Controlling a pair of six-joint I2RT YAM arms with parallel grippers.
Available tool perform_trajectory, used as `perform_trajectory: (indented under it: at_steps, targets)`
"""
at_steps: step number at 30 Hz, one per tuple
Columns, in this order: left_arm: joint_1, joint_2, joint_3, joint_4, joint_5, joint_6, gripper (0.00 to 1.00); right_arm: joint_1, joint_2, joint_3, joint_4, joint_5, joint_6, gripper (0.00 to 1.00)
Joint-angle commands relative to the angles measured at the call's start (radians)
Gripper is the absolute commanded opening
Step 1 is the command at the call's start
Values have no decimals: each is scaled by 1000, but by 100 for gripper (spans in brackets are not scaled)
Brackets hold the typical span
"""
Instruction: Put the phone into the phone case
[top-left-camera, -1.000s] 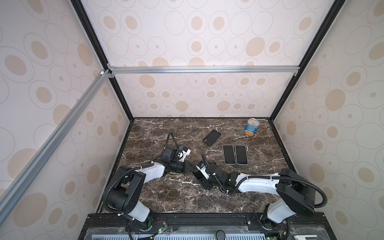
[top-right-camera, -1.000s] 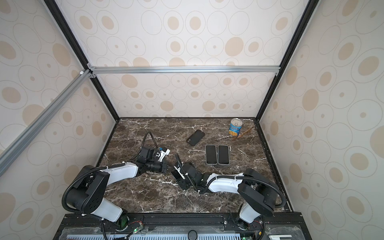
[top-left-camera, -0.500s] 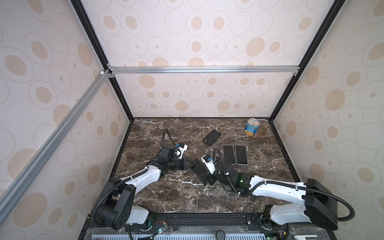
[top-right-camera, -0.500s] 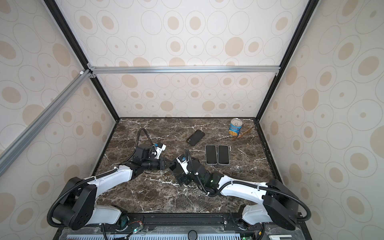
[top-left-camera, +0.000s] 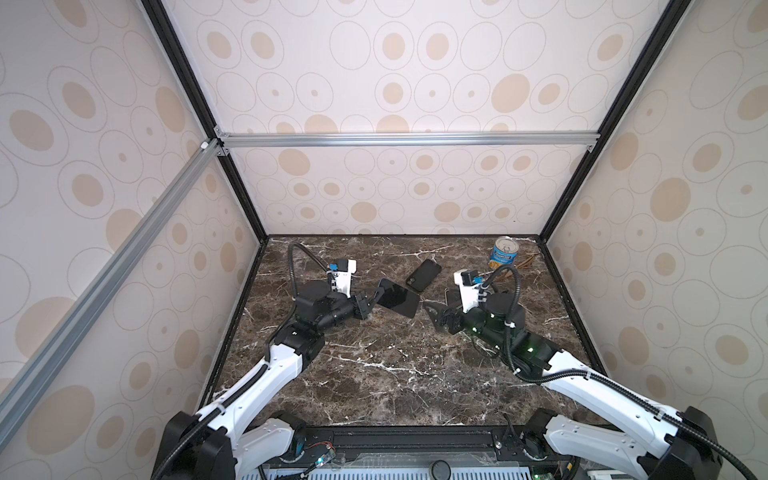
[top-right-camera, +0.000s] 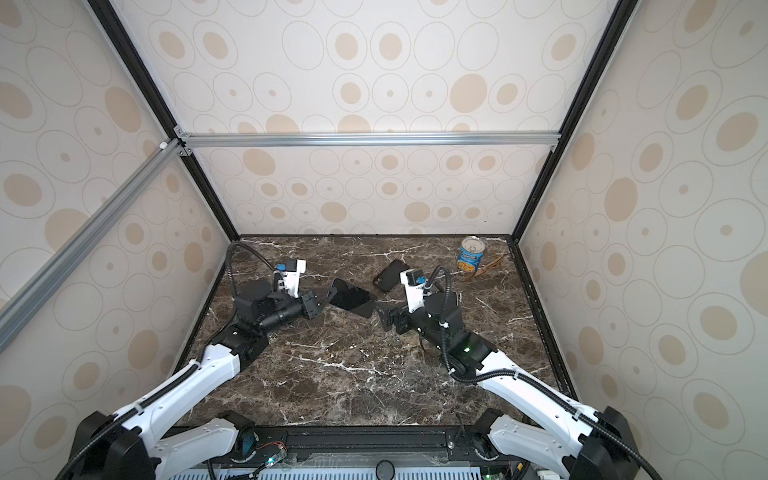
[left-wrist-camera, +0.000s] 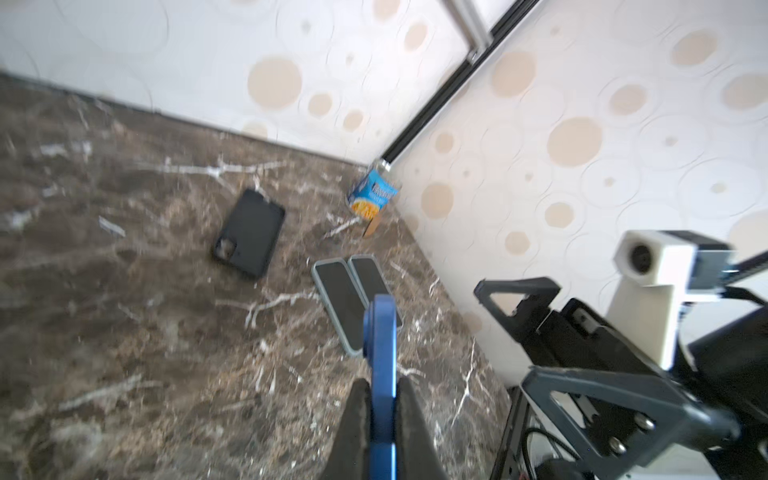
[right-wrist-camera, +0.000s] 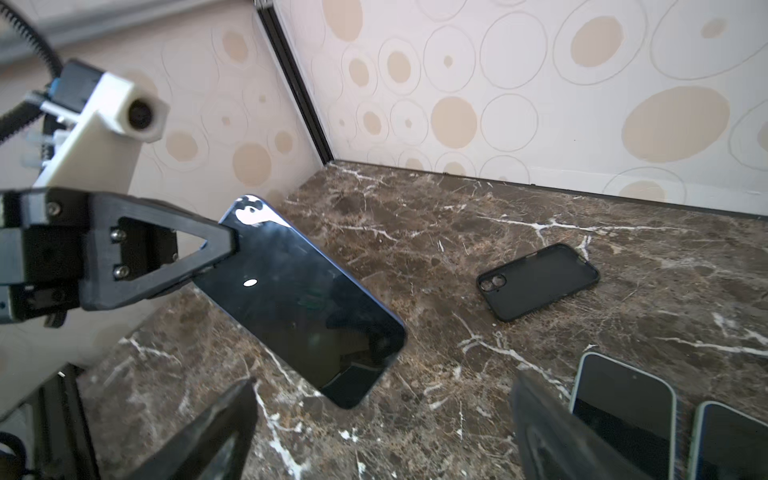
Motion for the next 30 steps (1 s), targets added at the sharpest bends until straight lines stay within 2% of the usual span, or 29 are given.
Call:
perform_trajectory:
  at_steps: [1, 5, 9, 14, 22, 25, 27, 29, 30]
  targets:
    - [-4, -87, 36, 219, -118, -51, 0, -44, -38, 44, 59, -156, 49, 84]
    - [-5, -133, 13, 374, -97, -89, 0, -93, -41, 79, 146, -326, 105, 75]
    - [-4, -159, -28, 589, -32, -161, 0, -119, -4, 115, 278, -480, 185, 73]
    - [-5, -155, -23, 698, 35, -215, 0, -119, 65, 172, 386, -610, 250, 73]
    - [-4, -135, -31, 831, 119, -295, 0, -119, 163, 259, 501, -746, 339, 66]
    - [-5, -135, -30, 846, 134, -301, 0, -120, 197, 287, 559, -813, 381, 58]
    - [-5, -135, -34, 856, 136, -304, 0, -120, 219, 297, 602, -851, 416, 49]
    - [-5, -136, -39, 860, 133, -305, 0, -119, 230, 296, 633, -862, 438, 40]
    - [-5, -136, -40, 864, 133, -306, 0, -117, 234, 292, 646, -866, 448, 40]
